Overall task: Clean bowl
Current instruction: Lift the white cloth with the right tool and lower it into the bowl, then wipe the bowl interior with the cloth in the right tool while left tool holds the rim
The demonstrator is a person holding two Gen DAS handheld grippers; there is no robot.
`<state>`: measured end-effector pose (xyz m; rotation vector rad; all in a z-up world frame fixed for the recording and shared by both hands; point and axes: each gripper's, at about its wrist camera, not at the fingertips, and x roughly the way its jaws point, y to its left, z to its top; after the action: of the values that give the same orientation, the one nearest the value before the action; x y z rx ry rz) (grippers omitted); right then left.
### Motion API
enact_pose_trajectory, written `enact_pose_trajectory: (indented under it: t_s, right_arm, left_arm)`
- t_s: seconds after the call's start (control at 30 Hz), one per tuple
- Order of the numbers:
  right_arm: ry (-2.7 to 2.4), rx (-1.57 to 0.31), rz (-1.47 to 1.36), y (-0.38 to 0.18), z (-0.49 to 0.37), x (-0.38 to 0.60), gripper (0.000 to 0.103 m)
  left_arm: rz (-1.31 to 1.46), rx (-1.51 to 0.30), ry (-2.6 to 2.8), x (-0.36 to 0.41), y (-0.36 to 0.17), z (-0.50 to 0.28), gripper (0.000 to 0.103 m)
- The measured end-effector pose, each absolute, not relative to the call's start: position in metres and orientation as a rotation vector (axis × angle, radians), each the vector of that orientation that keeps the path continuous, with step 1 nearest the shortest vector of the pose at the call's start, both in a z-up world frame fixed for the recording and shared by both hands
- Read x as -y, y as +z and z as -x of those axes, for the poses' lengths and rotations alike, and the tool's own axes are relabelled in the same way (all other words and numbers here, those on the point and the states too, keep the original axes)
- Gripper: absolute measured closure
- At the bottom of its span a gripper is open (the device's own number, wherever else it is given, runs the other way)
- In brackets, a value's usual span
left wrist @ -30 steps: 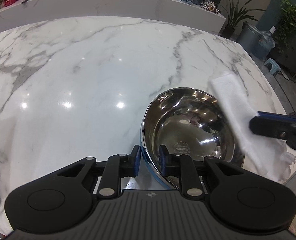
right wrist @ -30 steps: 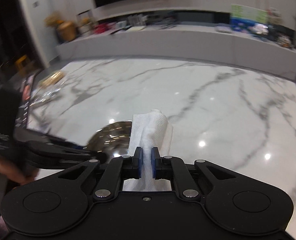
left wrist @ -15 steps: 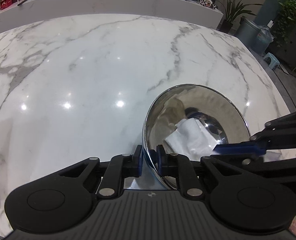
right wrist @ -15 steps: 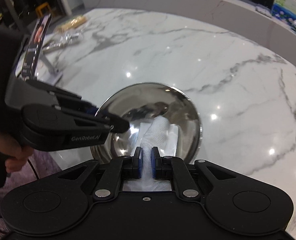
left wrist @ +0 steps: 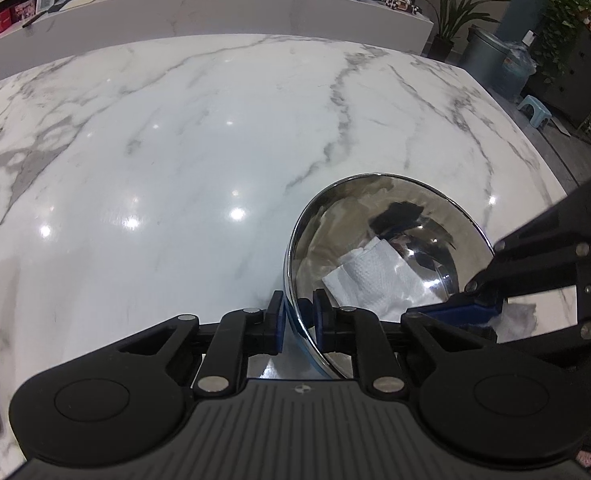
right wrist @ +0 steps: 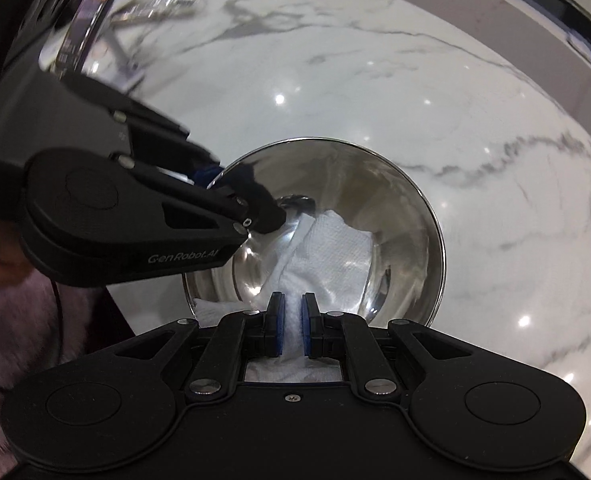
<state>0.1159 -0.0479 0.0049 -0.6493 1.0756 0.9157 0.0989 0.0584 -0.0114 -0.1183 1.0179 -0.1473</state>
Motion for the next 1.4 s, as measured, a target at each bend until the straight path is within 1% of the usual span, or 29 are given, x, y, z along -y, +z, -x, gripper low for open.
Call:
enact_pose_trajectory:
  t_s: [0.27, 0.43, 0.63, 0.73, 0.9, 0.97, 1.13, 1.27, 1.4]
  right_arm:
    - [0.905, -1.013, 0.909, 0.005, -0.112, 0.037, 0.096]
    - [0.899, -1.045, 0.868, 0.006, -0.118, 0.038, 0.096]
    - [0.895, -1.058, 0.822, 0.008, -0.122, 0.042, 0.096]
    - [0.895, -1.061, 0.807, 0.007, -0.123, 0.041, 0.096]
    - [0.891, -1.081, 0.754, 0.007, -0.127, 0.043, 0.096]
    - [0.888, -1.089, 0.733, 0.007, -0.128, 0.045, 0.096]
    - [0.921, -1.155, 0.582, 0.006, -0.133, 0.05, 0.096]
    - [0.987, -1.225, 0.438, 0.005, -0.138, 0.053, 0.095]
    - [1.043, -1.256, 0.448, 0.006, -0.135, 0.052, 0.095]
  left_arm:
    - [0.115, -1.018, -0.148, -0.058, -0.011, -0.099, 0.09]
    - [0.153, -1.046, -0.135, -0.06, -0.011, -0.102, 0.09]
    - [0.267, -1.152, -0.143, -0.062, -0.018, -0.1, 0.074]
    - [0.303, -1.172, -0.159, -0.063, -0.018, -0.097, 0.073]
    - [0.279, -1.166, -0.146, -0.064, -0.016, -0.099, 0.078]
    - [0.264, -1.166, -0.136, -0.062, -0.015, -0.101, 0.083]
    - [0.255, -1.164, -0.121, -0.061, -0.015, -0.106, 0.085]
    - [0.229, -1.146, -0.103, -0.06, -0.012, -0.105, 0.089]
    - [0.188, -1.132, -0.102, -0.056, -0.01, -0.105, 0.089]
